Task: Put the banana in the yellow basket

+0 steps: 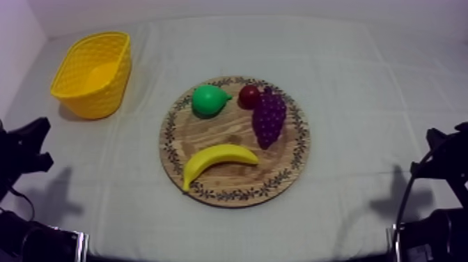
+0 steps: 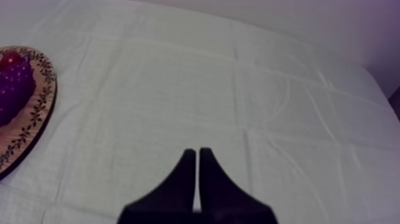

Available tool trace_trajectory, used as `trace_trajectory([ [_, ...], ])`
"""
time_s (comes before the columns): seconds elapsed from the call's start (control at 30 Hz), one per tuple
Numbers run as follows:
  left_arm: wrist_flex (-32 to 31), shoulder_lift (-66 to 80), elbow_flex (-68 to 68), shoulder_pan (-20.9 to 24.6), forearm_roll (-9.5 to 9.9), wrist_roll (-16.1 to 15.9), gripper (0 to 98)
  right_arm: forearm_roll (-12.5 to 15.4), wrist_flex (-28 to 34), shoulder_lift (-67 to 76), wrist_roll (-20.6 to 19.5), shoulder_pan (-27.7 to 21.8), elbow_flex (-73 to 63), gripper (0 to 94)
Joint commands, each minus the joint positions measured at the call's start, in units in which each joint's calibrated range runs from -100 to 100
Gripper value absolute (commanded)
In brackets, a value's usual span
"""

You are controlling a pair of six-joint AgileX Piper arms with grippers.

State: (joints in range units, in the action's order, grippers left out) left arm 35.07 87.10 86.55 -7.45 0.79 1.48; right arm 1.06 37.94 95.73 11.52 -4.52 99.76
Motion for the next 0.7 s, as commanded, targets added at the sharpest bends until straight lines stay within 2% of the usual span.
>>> trace_trajectory([
  [0.0,0.54,-8.77,-10.55,-2.72,0.11,-3.08,4.3,-0.01,0.04,0.02,-0.03,0.0,0.02,0.3],
  [0.13,2.81,-16.56,-20.37,-5.73,-0.08,-5.69,4.4,-0.01,0.04,0.02,-0.02,0.0,0.02,0.3],
  [0.4,5.68,-31.13,-35.17,-13.9,1.19,-8.93,4.9,-0.01,0.04,0.02,-0.02,0.0,0.02,0.3],
  [0.53,6.3,-38.0,-40.75,-17.98,2.72,-9.28,5.4,-0.01,0.04,0.02,-0.02,0.0,0.02,0.3],
  [0.67,6.69,-43.94,-44.23,-22.33,5.31,-8.16,5.6,-0.01,0.04,0.02,-0.02,0.0,0.02,0.3],
])
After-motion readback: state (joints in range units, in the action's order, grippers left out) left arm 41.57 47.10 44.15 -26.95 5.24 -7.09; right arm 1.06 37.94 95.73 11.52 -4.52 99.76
